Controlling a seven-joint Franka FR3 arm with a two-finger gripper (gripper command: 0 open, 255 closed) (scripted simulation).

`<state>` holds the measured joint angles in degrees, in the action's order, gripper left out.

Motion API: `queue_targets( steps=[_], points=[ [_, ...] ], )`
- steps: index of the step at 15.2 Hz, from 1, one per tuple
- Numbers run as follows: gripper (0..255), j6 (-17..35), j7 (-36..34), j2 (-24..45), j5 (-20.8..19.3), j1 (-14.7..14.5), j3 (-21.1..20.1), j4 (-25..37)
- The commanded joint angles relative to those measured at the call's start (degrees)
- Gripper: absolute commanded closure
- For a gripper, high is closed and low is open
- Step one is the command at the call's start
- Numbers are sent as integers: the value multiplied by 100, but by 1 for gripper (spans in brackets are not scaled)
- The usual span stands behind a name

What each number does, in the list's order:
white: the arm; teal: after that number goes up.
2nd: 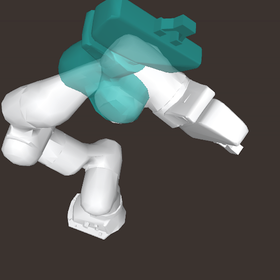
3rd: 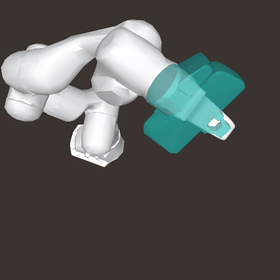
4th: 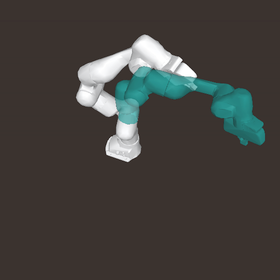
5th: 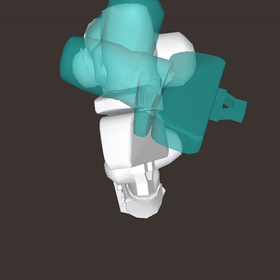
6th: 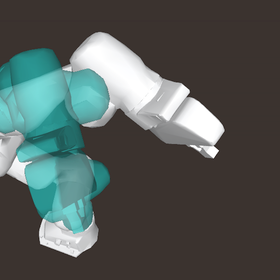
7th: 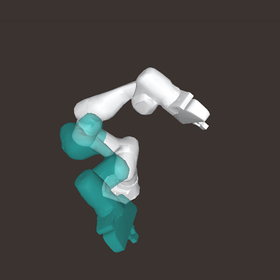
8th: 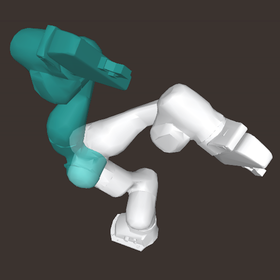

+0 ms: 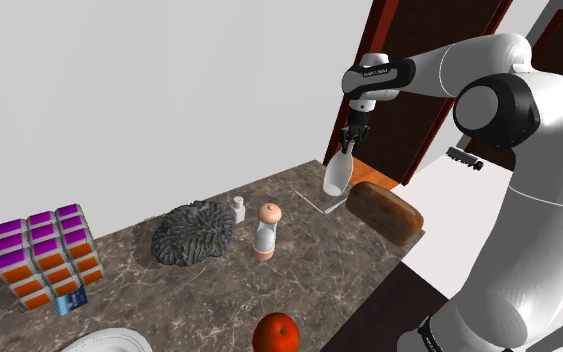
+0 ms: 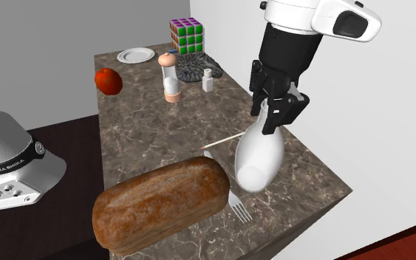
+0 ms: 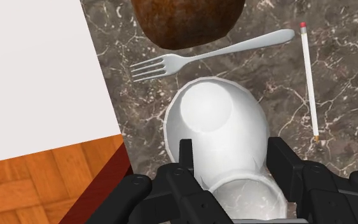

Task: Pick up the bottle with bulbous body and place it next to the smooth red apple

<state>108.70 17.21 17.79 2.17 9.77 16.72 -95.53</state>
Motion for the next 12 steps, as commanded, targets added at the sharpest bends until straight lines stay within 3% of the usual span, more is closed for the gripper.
queue_targets(
  steps=[1,12],
  points=[
    [255,2,-2,3,-6,2,3,-9],
    [255,-720,-1,-117,-43,9,24,598]
  ],
)
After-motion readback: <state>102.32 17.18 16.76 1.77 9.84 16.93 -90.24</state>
